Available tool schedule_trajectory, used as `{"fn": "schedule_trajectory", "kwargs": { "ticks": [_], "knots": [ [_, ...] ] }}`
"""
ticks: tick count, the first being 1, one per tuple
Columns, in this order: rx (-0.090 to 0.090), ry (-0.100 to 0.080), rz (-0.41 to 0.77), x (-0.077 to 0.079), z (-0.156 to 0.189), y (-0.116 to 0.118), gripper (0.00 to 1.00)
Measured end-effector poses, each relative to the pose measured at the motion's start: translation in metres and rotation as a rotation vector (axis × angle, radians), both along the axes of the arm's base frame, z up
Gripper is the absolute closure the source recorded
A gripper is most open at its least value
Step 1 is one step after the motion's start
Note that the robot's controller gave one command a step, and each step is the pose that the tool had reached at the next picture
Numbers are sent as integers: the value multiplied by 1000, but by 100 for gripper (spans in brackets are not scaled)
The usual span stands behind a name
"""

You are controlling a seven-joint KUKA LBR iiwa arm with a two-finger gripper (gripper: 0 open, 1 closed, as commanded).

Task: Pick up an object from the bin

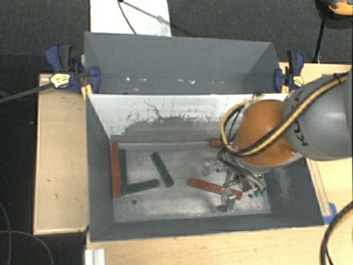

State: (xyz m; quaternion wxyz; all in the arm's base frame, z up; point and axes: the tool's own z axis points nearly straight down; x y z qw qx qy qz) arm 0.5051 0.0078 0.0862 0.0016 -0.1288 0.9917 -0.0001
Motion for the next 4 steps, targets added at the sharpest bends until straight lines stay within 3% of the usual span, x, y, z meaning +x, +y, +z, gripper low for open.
{"fn": "schedule_trajectory", "kwargs": {
  "ticks": [1,2,3,4],
  "knots": [
    [0,0,110,20,-16,-104,100],
    [0,0,111,20,-16,-104,100],
    [4,10,117,-8,23,-115,100],
    [1,0,135,23,30,-77,0]
  ]
}}
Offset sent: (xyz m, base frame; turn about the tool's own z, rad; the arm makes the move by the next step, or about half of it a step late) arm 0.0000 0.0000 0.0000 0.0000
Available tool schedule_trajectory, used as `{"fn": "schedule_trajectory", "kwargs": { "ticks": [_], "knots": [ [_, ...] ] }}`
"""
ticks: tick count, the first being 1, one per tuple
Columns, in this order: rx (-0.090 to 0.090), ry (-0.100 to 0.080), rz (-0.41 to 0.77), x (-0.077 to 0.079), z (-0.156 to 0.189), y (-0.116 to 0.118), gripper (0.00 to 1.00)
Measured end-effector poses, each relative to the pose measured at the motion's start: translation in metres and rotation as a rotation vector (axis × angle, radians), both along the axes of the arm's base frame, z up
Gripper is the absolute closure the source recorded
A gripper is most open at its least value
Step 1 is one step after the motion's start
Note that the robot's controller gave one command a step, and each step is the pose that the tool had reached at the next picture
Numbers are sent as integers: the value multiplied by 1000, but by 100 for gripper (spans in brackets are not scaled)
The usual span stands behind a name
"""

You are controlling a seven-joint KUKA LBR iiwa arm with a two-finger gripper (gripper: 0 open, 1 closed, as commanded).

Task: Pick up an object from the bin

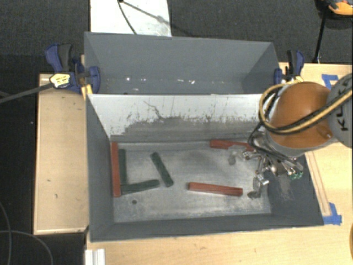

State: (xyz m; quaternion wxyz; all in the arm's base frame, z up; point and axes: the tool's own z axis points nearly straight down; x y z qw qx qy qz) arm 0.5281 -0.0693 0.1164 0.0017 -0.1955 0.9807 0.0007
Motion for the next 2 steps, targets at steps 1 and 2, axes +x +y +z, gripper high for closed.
{"fn": "schedule_trajectory", "kwargs": {
  "ticks": [1,2],
  "knots": [
    [-1,0,-1,0,0,-1,0],
    [-1,-1,2,-27,-33,26,0]
  ]
}}
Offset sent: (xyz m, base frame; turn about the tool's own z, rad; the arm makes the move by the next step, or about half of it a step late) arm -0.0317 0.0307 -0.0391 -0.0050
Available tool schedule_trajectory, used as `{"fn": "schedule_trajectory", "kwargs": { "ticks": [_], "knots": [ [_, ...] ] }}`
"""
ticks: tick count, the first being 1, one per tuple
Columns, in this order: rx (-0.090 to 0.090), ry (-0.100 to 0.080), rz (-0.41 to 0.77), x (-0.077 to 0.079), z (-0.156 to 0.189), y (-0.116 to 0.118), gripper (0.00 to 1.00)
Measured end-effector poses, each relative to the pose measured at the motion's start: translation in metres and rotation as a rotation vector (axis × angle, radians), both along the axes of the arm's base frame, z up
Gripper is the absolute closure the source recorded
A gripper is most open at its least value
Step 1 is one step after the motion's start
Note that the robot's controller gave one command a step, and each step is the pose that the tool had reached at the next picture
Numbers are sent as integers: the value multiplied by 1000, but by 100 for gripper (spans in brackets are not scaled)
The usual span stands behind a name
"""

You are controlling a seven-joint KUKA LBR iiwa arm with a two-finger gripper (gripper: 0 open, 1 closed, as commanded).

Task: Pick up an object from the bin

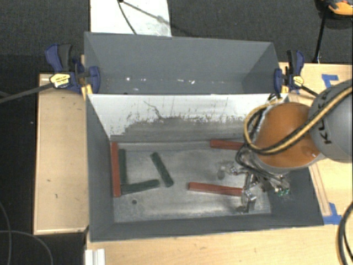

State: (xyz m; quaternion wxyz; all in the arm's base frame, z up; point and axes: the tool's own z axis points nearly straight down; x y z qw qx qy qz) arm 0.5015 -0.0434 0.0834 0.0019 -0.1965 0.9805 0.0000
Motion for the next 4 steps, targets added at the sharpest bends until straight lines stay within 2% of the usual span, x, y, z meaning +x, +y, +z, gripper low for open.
{"fn": "schedule_trajectory", "kwargs": {
  "ticks": [1,2,3,4],
  "knots": [
    [0,1,-43,7,-2,-31,100],
    [0,1,-42,7,-2,-31,0],
    [0,1,-41,7,-2,-31,0],
    [1,1,-102,1,-2,-32,0]
  ]
}}
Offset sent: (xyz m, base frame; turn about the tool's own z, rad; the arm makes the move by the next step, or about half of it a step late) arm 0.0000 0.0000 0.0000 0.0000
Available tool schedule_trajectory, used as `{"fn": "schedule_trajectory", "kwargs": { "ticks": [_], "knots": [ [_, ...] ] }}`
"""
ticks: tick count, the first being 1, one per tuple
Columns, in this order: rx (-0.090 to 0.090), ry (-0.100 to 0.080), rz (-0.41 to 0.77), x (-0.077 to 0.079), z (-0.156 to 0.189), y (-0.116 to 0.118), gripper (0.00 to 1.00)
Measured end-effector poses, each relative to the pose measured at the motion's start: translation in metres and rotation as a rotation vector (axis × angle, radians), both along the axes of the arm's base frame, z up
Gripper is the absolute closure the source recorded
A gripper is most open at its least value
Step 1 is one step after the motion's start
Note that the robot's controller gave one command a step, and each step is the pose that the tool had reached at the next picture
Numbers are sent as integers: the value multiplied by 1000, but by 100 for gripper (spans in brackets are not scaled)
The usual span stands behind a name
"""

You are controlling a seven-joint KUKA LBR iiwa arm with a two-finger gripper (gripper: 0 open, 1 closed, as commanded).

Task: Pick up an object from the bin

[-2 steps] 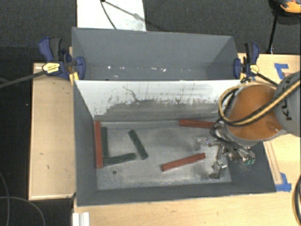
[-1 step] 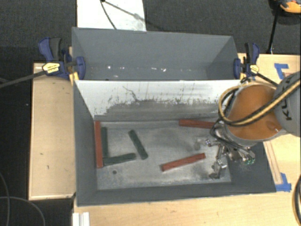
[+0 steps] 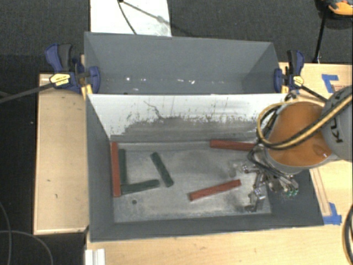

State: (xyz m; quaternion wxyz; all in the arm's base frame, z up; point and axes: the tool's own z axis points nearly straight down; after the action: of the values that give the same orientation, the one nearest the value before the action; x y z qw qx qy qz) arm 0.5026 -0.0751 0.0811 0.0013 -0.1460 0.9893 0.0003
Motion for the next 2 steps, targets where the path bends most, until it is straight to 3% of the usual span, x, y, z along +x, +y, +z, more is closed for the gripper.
{"fn": "schedule_trajectory", "kwargs": {
  "ticks": [1,2],
  "knots": [
    [0,3,-71,-8,3,-11,0],
    [0,-1,-147,-1,2,2,0]
  ]
}}
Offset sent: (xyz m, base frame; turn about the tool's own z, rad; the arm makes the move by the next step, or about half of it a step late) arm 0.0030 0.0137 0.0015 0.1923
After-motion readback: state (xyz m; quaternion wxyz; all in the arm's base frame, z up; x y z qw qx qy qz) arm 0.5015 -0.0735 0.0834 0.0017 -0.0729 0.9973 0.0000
